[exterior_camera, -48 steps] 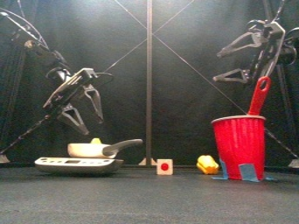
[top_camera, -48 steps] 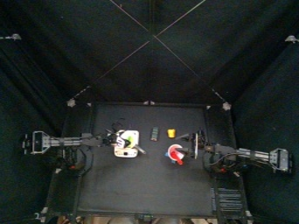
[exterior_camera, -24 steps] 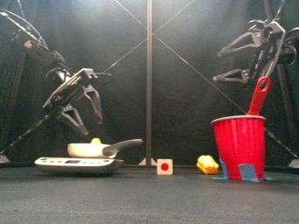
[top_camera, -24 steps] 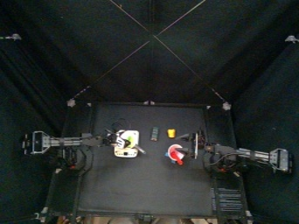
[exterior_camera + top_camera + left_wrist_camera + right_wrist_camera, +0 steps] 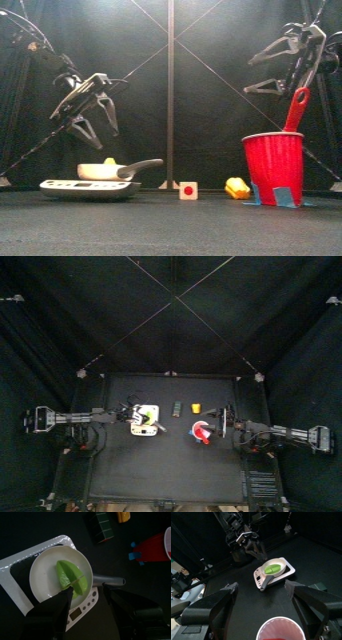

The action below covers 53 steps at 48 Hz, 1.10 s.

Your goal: Grab starfruit

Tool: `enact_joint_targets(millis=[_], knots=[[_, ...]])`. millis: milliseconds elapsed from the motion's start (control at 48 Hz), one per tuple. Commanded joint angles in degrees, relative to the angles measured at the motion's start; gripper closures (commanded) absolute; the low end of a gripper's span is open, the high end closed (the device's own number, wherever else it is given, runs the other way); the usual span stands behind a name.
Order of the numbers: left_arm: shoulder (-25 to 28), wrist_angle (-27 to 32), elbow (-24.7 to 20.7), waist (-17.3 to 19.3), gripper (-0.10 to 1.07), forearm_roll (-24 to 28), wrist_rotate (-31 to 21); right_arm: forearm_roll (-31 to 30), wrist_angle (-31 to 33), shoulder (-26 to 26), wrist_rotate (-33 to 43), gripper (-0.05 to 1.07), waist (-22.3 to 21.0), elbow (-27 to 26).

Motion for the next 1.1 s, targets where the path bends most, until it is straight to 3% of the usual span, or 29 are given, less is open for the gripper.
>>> enact_joint_targets(millis=[0, 146, 229, 667, 1083], knots=[[-1.32, 3.43, -3.78, -0.79, 0.11, 0.26, 0.18, 0.18, -0.18, 0.35, 0.00, -0.01, -0.18, -0.53], [-1.32, 14.85, -5.01, -1.76, 0.11, 1.58, -0.18, 0.35, -0.18, 0.26, 0.09, -0.01, -0.18, -0.53], [-0.88, 17.84, -5.27, -2.29, 0.11, 1.49, -0.35, 0.35, -0.18, 0.26, 0.09, -0.01, -0.18, -0.53], [3.60, 6.42, -3.87, -2.20, 0.10, 0.00, -0.18, 0.44, -0.18, 0.26, 0.09, -0.01, -0.18, -0.53], [7.47, 5.45, -3.60, 0.35, 0.10, -1.32, -0.09, 0.44, -0.18, 0.26, 0.09, -0.01, -0.18, -0.53]])
